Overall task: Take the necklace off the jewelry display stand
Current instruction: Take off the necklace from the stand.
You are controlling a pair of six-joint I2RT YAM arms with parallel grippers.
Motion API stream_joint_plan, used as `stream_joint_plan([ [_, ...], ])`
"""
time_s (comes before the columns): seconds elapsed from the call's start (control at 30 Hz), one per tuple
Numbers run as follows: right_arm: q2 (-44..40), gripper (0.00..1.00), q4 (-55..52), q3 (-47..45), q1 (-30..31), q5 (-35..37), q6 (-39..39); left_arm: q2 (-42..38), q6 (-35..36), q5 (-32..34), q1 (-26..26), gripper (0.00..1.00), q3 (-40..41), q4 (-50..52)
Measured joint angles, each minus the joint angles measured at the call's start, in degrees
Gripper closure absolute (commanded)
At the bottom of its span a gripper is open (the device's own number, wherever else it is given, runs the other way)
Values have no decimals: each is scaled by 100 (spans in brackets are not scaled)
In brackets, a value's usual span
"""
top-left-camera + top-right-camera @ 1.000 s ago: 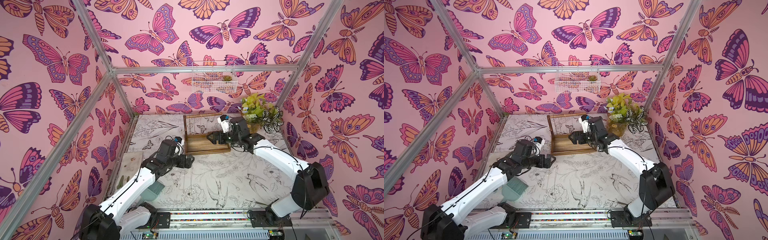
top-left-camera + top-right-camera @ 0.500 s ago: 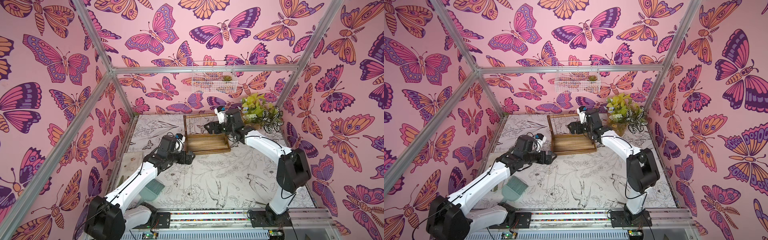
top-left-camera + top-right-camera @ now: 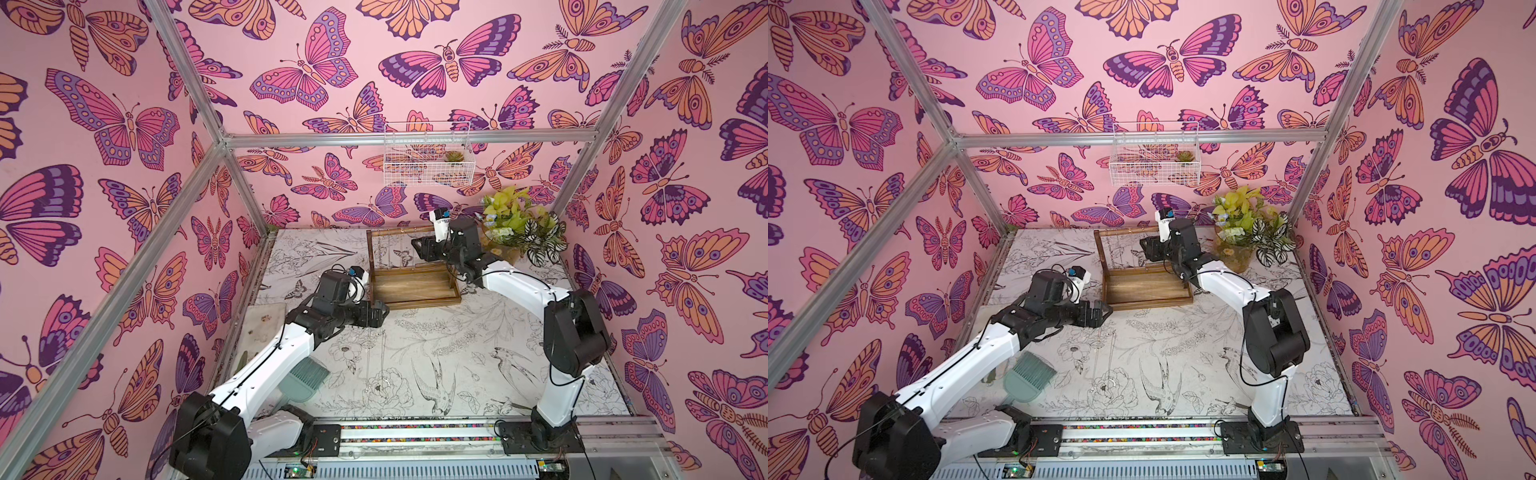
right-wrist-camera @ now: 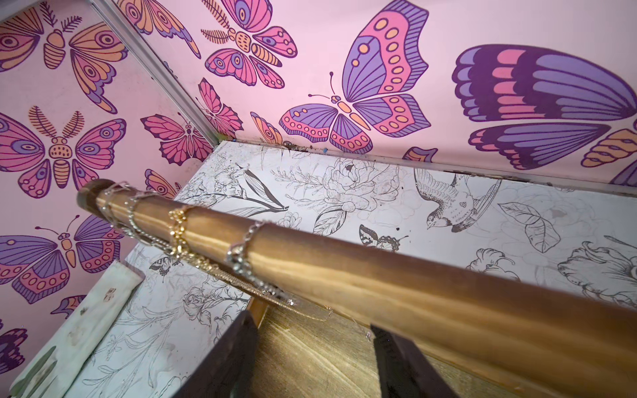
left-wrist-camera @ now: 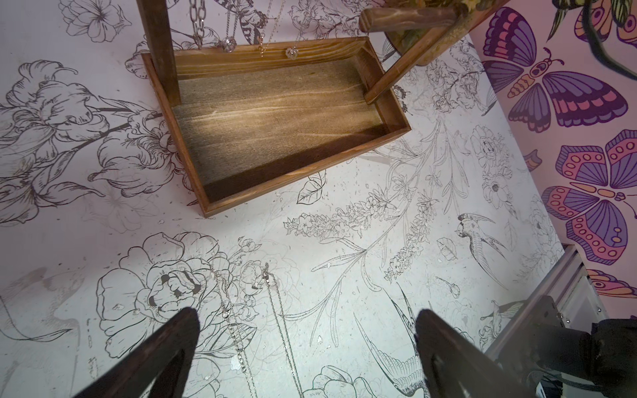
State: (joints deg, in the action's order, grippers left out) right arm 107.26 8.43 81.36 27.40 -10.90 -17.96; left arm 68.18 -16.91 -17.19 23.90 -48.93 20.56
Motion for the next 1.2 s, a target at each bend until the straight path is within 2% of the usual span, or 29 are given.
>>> stream_joint_plan([
  [0.2,118,51,131,2,0,-4,-66,-2,0,-2,0,0,9,0],
  [0.57,118,54,382,17,0,-4,-157,-2,-4,-2,-11,0,63,-63],
  [1.13,192,65,562,155,94,-4,-269,-22,-11,-63,-31,0,223,-114],
  [1.2,208,69,564,162,116,-2,-286,-35,-11,-66,-31,0,240,-120],
])
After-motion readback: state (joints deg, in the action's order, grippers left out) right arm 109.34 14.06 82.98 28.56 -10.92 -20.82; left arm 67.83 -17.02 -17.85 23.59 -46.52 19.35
